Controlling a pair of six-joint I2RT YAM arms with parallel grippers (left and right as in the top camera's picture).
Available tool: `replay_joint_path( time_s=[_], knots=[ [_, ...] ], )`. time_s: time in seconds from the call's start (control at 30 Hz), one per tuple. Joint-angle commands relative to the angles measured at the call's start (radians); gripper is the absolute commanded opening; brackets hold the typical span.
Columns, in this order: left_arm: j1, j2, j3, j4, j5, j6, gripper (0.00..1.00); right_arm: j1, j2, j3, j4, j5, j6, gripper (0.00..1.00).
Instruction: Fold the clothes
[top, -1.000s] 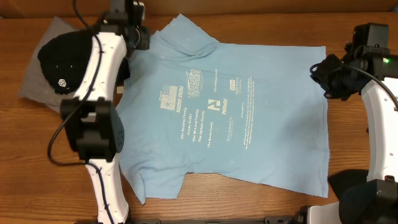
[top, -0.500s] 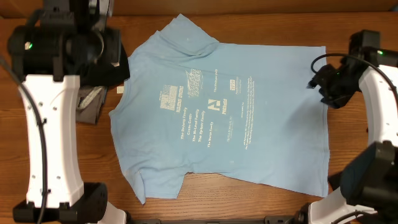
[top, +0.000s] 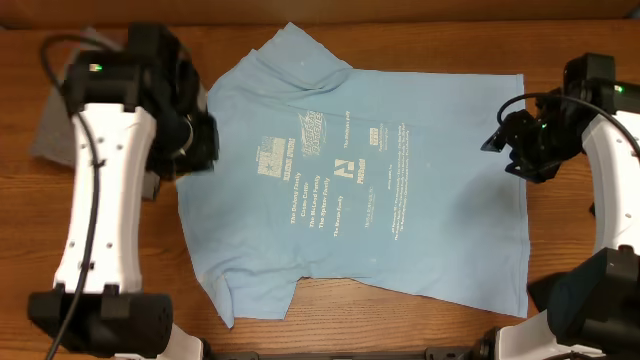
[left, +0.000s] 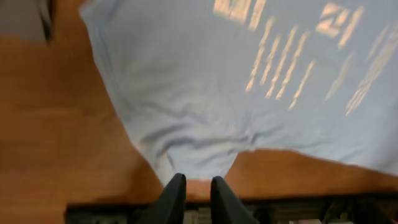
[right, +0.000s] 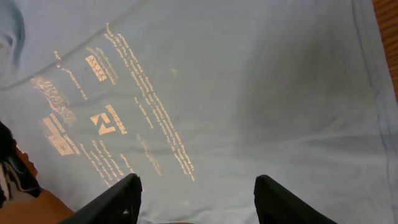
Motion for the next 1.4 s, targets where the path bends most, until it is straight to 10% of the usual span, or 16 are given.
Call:
replay_joint_path(
  time_s=[0.0,0.37,0.7,1.37],
  knots=[
    [0.006,-0.038,-0.224,-0.005,0.024,-0.06,0.1,0.0,-0.025,0.006,-0.005,-0.016,-0.04,0.62],
    [-0.009,-0.216,-0.715,0.151,0.077,-0.158,0.38,0.001,-0.025,0.006,0.023,-0.016,-0.04,0.63],
    [-0.042,-0.215,-1.057,0.399,0.136,-0.25,0.36,0.0,-0.025,0.006,0.029,-0.015,-0.04,0.63],
    [-0.09,-0.215,-1.135,0.407,0.002,-0.365,0.4,0.0,-0.024,0.006,0.033,-0.011,-0.04,0.63]
  ],
)
